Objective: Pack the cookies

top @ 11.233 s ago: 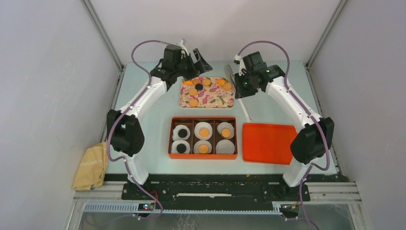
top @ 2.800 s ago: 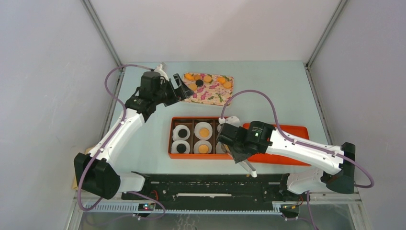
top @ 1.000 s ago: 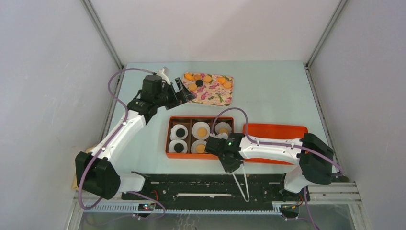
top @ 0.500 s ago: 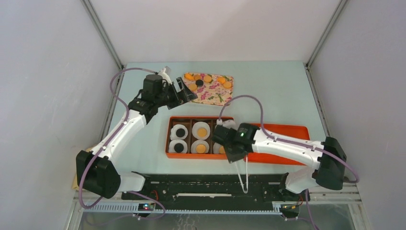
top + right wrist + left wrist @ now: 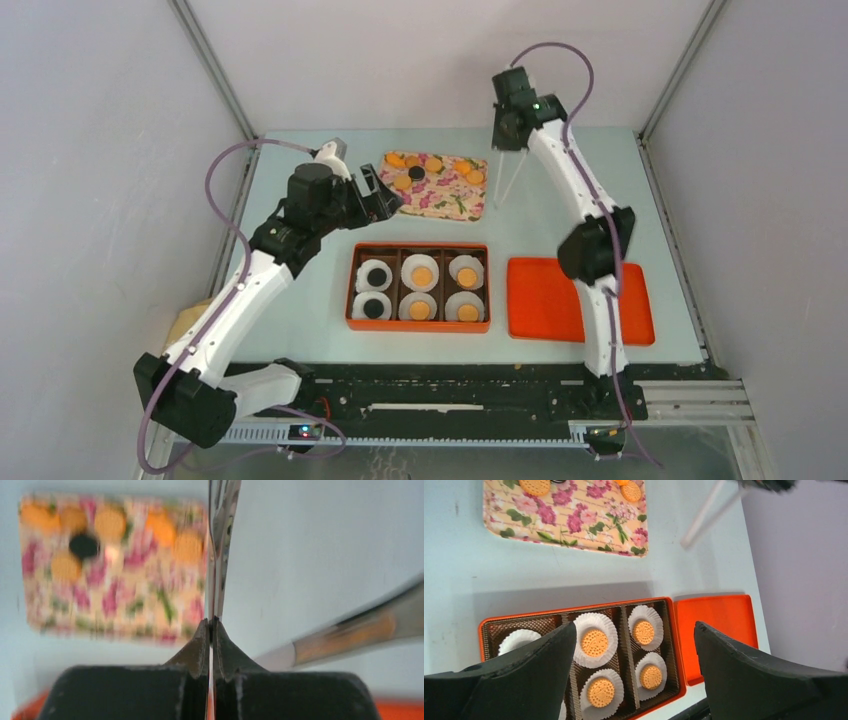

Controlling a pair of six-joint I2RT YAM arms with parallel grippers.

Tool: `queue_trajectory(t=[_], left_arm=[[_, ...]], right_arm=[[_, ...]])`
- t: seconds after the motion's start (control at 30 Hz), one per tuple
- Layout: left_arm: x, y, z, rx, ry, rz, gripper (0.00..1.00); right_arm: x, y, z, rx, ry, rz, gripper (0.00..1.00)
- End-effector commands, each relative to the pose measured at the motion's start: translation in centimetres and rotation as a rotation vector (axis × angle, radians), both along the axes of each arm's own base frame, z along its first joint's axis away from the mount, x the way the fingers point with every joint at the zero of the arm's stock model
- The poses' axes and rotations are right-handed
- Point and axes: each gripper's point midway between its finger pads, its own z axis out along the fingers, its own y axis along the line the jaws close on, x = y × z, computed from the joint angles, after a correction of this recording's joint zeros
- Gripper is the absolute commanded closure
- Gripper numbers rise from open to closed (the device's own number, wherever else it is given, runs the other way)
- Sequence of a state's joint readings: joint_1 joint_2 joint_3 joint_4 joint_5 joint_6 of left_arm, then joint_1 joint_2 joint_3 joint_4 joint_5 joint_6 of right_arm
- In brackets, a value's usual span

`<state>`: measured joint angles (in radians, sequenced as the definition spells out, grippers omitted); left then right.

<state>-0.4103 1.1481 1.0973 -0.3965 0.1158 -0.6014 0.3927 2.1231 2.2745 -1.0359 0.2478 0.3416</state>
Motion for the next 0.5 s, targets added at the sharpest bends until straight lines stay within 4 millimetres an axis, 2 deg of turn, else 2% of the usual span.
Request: queue_trajectory(t=[0.0, 0.1, 0.2, 0.27, 0.37, 0.47], left_arm=[[0.7, 1.1, 2.8, 0.036, -0.090, 0.046, 0.08], [1.1, 1.1, 2.3, 0.054, -0.075, 0.048, 0.08], [1.6, 0.8, 1.9, 0.061, -0.060, 0.043, 0.08], [2.0, 0.7, 1.7, 0.066, -0.052, 0.045, 0.08], [2.6, 0.3, 1.5, 0.067, -0.039, 0.042, 0.08], [2.8, 0.1, 1.4, 0.059, -0.033, 0.039, 0.08]], right_arm=[[6.4, -3.9, -3.4, -0.034, 0.024, -0.018, 1.00], [8.4, -6.4, -6.0, 0.072, 0.029, -0.086, 1.00], [8.5, -8.6, -8.8, 0.139, 0.046, -0.128, 1.00], [8.5, -9.5, -9.8, 0.140, 0.077, -0.134, 1.00], [8.8, -9.9, -11.3, 0.141, 0.111, -0.112, 0.99], [8.9, -10.0, -12.8, 0.168, 0.135, -0.103, 0.73]])
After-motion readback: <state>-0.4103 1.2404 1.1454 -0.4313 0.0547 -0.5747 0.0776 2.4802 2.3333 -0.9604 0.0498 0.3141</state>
